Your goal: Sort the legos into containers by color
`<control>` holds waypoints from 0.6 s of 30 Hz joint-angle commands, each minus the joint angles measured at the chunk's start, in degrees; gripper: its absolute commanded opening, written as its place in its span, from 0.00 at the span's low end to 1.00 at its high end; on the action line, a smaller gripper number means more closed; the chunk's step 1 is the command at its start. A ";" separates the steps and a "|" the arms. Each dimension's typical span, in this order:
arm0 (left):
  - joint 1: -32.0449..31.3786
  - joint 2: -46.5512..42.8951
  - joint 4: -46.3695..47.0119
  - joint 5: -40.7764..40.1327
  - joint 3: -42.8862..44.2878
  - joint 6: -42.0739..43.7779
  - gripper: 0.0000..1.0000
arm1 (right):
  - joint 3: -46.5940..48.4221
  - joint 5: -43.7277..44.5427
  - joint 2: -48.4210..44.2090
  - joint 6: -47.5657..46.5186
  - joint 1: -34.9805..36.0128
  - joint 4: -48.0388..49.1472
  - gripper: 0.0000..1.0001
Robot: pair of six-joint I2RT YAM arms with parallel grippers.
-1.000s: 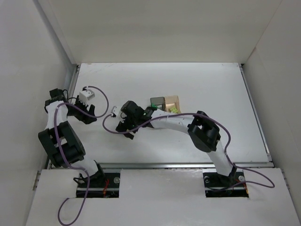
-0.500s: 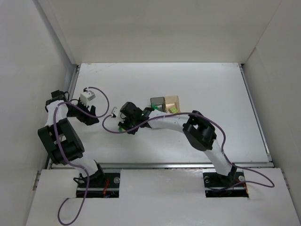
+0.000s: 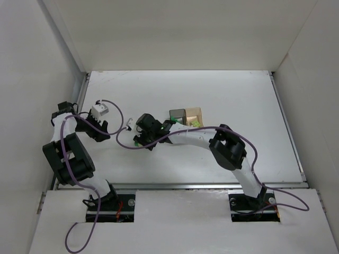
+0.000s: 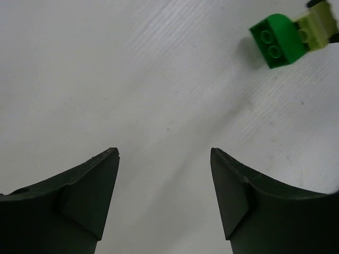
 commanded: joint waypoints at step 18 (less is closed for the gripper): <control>-18.91 -5.99 30.77 -40.09 18.97 -38.34 0.77 | 2.24 -8.25 -22.68 2.78 -18.06 -2.48 0.00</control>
